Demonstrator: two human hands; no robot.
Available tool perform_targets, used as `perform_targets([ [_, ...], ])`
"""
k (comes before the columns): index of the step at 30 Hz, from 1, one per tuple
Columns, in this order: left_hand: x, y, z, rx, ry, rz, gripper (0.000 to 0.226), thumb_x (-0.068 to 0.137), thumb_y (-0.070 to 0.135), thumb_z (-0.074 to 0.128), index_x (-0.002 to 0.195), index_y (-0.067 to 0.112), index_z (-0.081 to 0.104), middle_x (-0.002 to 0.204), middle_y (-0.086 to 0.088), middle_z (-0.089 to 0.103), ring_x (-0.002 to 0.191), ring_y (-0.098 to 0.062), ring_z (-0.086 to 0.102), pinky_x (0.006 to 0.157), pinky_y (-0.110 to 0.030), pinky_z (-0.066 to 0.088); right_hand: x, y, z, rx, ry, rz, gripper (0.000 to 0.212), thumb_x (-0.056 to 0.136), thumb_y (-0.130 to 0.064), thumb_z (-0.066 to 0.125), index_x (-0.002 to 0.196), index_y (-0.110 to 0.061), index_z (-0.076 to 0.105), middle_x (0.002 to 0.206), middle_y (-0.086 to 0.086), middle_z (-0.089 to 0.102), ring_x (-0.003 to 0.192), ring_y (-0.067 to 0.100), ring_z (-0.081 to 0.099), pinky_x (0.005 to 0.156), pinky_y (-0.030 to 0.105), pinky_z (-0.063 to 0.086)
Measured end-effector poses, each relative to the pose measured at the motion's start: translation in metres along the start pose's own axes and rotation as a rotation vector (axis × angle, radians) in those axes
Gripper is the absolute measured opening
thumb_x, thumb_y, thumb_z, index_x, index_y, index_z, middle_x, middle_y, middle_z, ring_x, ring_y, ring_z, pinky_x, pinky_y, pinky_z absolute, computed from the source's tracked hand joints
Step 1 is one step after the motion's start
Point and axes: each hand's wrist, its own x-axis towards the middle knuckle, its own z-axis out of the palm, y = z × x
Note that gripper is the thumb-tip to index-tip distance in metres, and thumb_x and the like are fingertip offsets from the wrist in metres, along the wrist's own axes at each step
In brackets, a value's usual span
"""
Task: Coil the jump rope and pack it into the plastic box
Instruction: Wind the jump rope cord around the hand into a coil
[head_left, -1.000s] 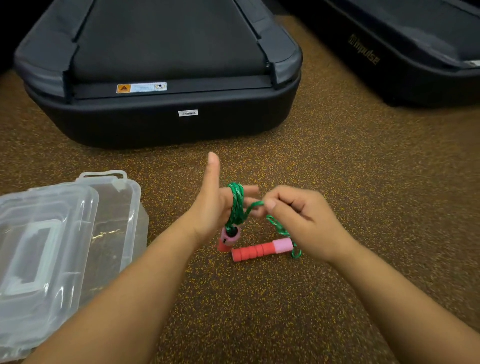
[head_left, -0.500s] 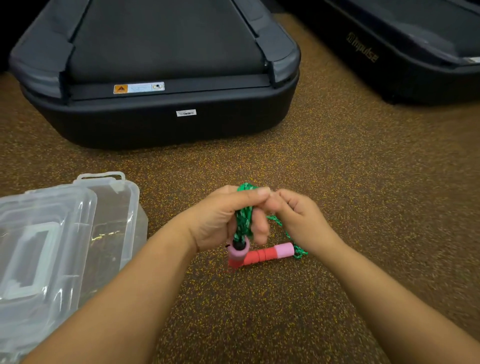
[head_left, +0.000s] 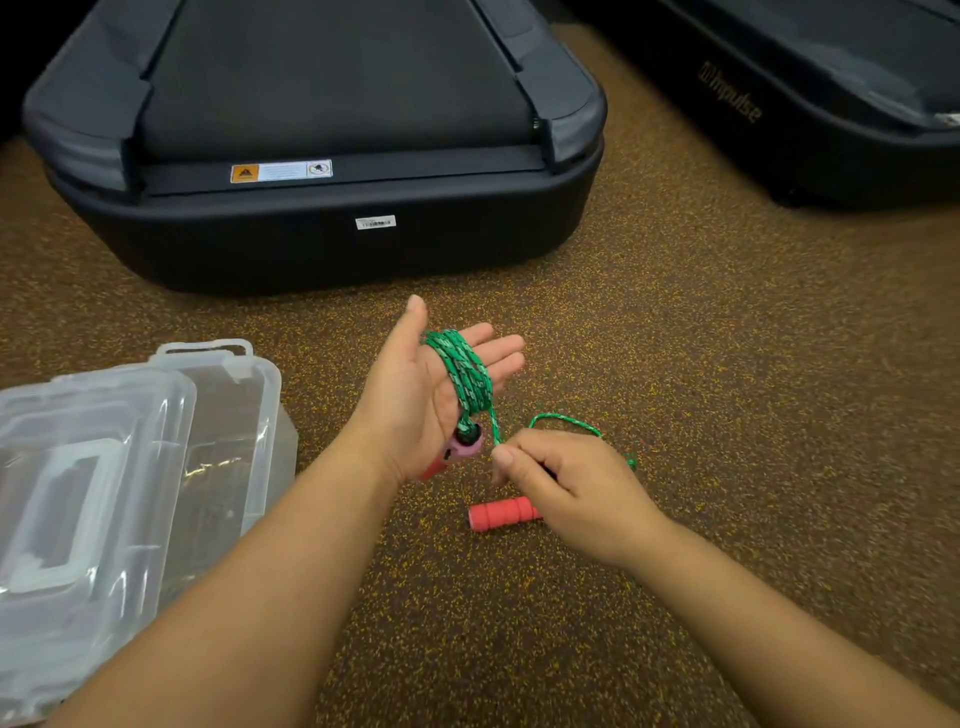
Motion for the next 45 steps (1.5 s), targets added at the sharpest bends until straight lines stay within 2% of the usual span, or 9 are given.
perform_targets([
  [5,-0.003,-0.006,-0.001,0.297,-0.043,-0.095,0.096,0.084,0.073,-0.001,0.131,0.008,0.051,0.109,-0.017,0.071,0.106,-0.023,0.066,0.099,-0.038,0.043,0.008,-0.018,-0.012,0.03,0.009,-0.075,0.029,0.091,-0.051,0.042,0.087,-0.031,0.063,0.079,-0.012,0.07,0.083,0.004,0.064,0.073,0.034,0.051],
  [7,-0.008,-0.007,-0.001,0.546,-0.119,-0.111,0.099,0.083,0.072,-0.008,0.095,0.013,0.071,0.076,-0.011,0.073,0.078,-0.019,0.069,0.083,-0.035,0.046,0.014,-0.021,-0.02,0.081,0.052,-0.074,0.025,0.088,-0.048,0.048,0.082,-0.028,0.062,0.074,-0.01,0.068,0.076,0.009,0.065,0.067,0.035,0.051],
  [10,-0.013,-0.009,-0.002,0.748,-0.281,-0.17,0.105,0.078,0.075,-0.013,0.056,0.01,0.066,0.046,-0.01,0.052,0.046,-0.023,0.05,0.058,-0.027,0.043,0.022,-0.02,-0.037,0.209,0.157,-0.044,0.017,0.088,-0.038,0.059,0.077,-0.025,0.061,0.059,-0.006,0.059,0.054,0.011,0.052,0.053,0.031,0.044],
  [19,-0.011,-0.006,0.002,0.455,-0.381,-0.247,0.09,0.059,0.089,-0.001,0.047,0.012,0.045,0.033,0.001,0.027,0.031,-0.016,0.028,0.061,-0.033,0.039,0.022,0.003,-0.018,0.563,0.202,0.281,0.018,0.093,-0.026,0.056,0.078,-0.023,0.065,0.046,-0.015,0.046,0.043,-0.002,0.038,0.045,0.011,0.029],
  [22,-0.011,-0.008,0.002,0.374,-0.381,-0.252,0.092,0.063,0.089,-0.005,0.047,0.012,0.043,0.034,0.001,0.028,0.031,-0.016,0.029,0.06,-0.033,0.037,0.017,0.004,0.001,0.688,0.185,0.354,0.02,0.095,-0.027,0.053,0.082,-0.023,0.067,0.055,-0.011,0.046,0.052,0.005,0.037,0.049,0.02,0.029],
  [28,-0.009,-0.004,0.005,0.12,-0.249,-0.099,0.1,0.07,0.087,-0.002,0.061,0.007,0.057,0.04,-0.004,0.04,0.041,-0.02,0.038,0.066,-0.035,0.04,0.011,0.004,0.026,0.776,0.113,0.348,0.032,0.101,-0.026,0.04,0.079,-0.02,0.062,0.051,-0.016,0.042,0.047,-0.003,0.032,0.044,0.012,0.031],
  [33,-0.003,-0.001,0.0,-0.004,-0.207,-0.002,0.113,0.073,0.086,0.003,0.092,0.0,0.073,0.067,-0.013,0.067,0.058,-0.027,0.06,0.071,-0.034,0.048,0.005,0.011,0.031,0.586,0.099,0.298,0.03,0.101,-0.028,0.04,0.083,-0.027,0.064,0.046,-0.017,0.043,0.047,-0.001,0.035,0.053,0.024,0.029],
  [39,-0.001,-0.002,0.001,-0.041,-0.137,0.042,0.111,0.076,0.084,0.004,0.132,-0.001,0.05,0.121,-0.022,0.065,0.112,-0.031,0.063,0.107,-0.04,0.037,-0.002,0.005,0.023,0.222,0.04,0.214,0.031,0.097,-0.041,0.04,0.08,-0.026,0.061,0.069,-0.012,0.06,0.067,0.004,0.052,0.07,0.039,0.047],
  [45,0.0,-0.005,0.007,0.285,-0.046,-0.046,0.106,0.077,0.078,-0.005,0.139,0.008,0.043,0.126,-0.014,0.064,0.116,-0.021,0.06,0.105,-0.037,0.037,0.0,-0.006,0.012,0.236,-0.002,0.11,0.036,0.093,-0.052,0.039,0.082,-0.026,0.061,0.08,-0.002,0.07,0.079,0.016,0.066,0.075,0.043,0.052],
])
